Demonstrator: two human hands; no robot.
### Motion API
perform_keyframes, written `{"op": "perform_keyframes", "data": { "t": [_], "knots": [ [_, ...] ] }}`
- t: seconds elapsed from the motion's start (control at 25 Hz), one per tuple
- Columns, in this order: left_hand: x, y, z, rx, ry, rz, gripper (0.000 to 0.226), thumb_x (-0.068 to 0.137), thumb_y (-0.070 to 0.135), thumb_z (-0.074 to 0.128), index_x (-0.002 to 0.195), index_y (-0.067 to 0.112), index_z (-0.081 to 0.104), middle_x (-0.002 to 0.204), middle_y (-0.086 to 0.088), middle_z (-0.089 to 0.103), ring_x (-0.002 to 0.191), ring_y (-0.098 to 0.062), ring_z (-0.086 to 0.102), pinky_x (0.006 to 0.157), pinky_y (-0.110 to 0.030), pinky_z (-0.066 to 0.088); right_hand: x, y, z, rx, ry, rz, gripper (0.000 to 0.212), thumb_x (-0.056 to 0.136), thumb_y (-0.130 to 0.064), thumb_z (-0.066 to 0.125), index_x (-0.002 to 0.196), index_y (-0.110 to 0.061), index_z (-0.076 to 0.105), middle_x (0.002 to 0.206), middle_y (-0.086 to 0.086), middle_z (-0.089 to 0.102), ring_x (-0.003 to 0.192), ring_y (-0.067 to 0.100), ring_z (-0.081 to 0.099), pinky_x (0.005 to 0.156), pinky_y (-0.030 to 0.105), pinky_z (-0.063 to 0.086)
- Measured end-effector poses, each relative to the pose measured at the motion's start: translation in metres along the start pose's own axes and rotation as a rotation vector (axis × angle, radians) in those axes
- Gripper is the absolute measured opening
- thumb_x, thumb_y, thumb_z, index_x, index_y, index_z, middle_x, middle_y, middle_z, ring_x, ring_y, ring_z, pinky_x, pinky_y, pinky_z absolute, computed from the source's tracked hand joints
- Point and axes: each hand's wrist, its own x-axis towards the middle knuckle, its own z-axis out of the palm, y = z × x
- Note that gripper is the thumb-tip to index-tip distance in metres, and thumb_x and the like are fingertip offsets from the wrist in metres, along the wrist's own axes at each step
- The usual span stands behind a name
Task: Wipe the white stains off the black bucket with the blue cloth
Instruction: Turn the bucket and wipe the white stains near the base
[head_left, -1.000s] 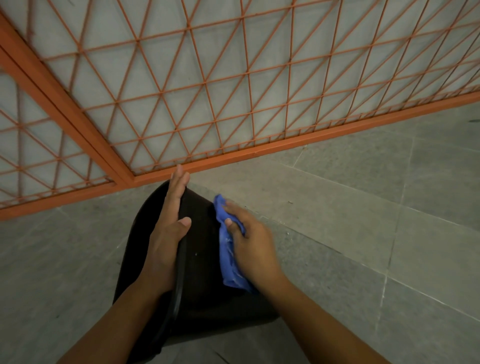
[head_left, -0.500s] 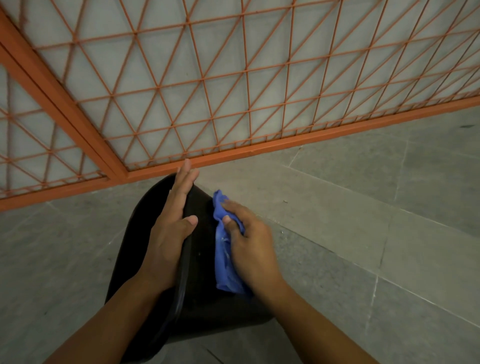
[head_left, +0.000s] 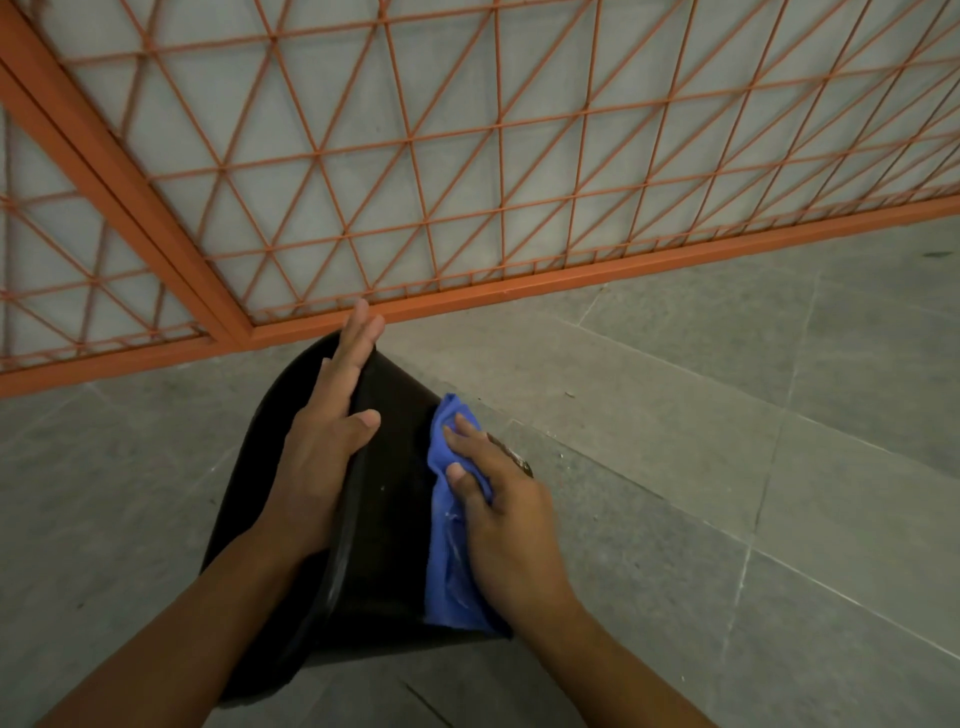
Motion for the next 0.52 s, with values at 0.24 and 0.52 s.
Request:
{"op": "perform_keyframes", "data": {
  "t": [0.24,0.52],
  "knots": [
    [-0.003,0.005,0.006,-0.043,0.010,0.004,0.065,0.074,0.035,0.042,0.139,0.038,0.032,0.156,0.021,0.017,0.147,-0.001,0.011,0.122,-0.049,0.004,0.039,0.026,-0.010,-0.063,0.067,0.107,0.032,0.094,-0.020,0.044,0.125,-0.021,0.052,0.127,-0.002,0.057,0.118,0.009,0.050,0.096,0.013,0.035],
    [-0.001,0.002,0.001,0.008,-0.006,0.042,0.064,0.075,0.036,0.043,0.138,0.036,0.034,0.154,0.026,0.017,0.146,0.001,0.015,0.122,-0.050,0.004,0.015,0.012,-0.005,-0.039,-0.001,-0.022,0.033,0.093,-0.021,0.048,0.125,-0.025,0.051,0.122,-0.022,0.045,0.113,-0.011,0.038,0.085,-0.010,0.023]
  ]
}}
